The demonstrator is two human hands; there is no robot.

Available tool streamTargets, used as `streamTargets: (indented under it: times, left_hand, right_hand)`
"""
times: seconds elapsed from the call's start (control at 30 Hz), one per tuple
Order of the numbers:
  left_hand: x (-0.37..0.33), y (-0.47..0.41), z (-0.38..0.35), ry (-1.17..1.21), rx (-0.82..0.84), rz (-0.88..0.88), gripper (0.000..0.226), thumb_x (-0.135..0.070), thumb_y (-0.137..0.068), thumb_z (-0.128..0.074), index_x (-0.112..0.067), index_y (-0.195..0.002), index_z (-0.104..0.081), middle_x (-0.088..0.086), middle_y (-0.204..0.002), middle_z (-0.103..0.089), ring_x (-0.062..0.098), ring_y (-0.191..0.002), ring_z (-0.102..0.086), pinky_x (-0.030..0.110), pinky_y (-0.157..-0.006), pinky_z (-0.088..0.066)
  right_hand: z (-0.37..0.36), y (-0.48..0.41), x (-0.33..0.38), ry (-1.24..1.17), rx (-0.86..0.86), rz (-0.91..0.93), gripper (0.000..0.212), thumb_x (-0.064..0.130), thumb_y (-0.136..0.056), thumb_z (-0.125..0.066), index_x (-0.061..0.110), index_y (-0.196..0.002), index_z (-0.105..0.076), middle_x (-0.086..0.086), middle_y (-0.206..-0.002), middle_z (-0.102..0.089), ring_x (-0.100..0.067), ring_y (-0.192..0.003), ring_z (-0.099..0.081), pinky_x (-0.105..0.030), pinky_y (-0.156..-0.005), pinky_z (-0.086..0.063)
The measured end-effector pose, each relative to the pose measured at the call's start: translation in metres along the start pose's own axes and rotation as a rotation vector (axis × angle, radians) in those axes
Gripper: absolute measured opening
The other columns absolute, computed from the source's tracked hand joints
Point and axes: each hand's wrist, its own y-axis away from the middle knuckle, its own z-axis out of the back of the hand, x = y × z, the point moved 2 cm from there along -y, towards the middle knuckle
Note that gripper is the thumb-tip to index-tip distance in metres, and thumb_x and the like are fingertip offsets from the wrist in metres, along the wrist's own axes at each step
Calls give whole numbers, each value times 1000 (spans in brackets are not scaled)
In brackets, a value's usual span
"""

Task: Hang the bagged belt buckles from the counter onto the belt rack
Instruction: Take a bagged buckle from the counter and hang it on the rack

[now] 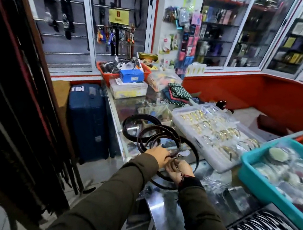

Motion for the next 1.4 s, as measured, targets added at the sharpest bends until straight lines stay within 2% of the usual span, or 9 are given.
streamTargets:
  times: [0.3,0.43,0.57,0.63,0.8,1.03,1.1,1.27,1.4]
  left_hand:
    - [16,28,30,414,-351,0,27,-23,-99,-54,-14,-117,-71,14,-105,-74,33,-97,-67,42,-85,-54]
    - [30,56,55,513,-570,-7,29,-20,-99,-55,-11,-121,-70,13,-113,-74,29,-105,-67,42,-92,-53]
    - [54,94,70,587,-793,48,30,-18,-99,-55,-8,-124,-69,13,-117,-73,27,-111,-66,34,-95,-51]
    - [68,117,72,626,-891,110,29,-16,-99,-55,-4,-122,-69,17,-117,-73,29,-110,-66,26,-90,-46]
    - [104,164,65,640,-1086,306,34,-20,-102,-50,0,-127,-63,20,-124,-69,33,-116,-63,39,-100,-49]
    - [159,225,58,776,-1040,741,76,-56,-95,-51,-3,-149,-39,21,-149,-49,34,-138,-48,40,-113,-40]
    - [169,248,58,761,-1057,819,78,-63,-91,-53,-8,-145,-47,18,-144,-55,33,-134,-51,39,-110,-43]
    - [187,300,77,957,-1369,512,23,-24,-92,-70,-11,-110,-76,7,-106,-77,23,-105,-72,37,-92,-58]
    - [201,337,105,1080,-1453,392,21,-18,-90,-71,-9,-108,-76,11,-104,-77,25,-102,-73,38,-78,-63]
  right_hand:
    - [-32,25,7,7,307,58,10,8,-97,-54,3,-102,-61,-9,-92,-65,-17,-84,-63,-24,-59,-61]
    - [-68,47,5,159,445,174,20,8,-98,-54,7,-116,-62,-8,-100,-68,-14,-89,-65,-19,-68,-61]
    - [-106,73,-12,259,537,257,28,5,-95,-58,16,-121,-54,-9,-104,-70,-16,-94,-67,-26,-87,-56]
    - [-126,84,-26,324,605,259,30,5,-95,-59,17,-122,-54,-7,-102,-71,-15,-92,-69,-23,-78,-59]
    - [-165,112,-71,523,723,345,39,3,-90,-65,8,-128,-56,-10,-100,-73,-15,-84,-72,-18,-64,-60]
    - [-198,142,-135,718,883,480,37,5,-86,-70,7,-123,-65,-9,-100,-73,-7,-80,-71,-17,-64,-55]
    - [-205,152,-149,737,928,464,37,6,-86,-71,5,-123,-65,-10,-103,-72,-6,-78,-70,-14,-59,-54]
    - [-226,185,-181,773,1076,406,39,9,-86,-72,4,-124,-64,-8,-102,-73,-18,-91,-69,-18,-67,-58]
    - [-254,222,-197,731,1158,420,35,7,-84,-73,4,-118,-67,-13,-104,-75,-13,-86,-73,-22,-70,-60]
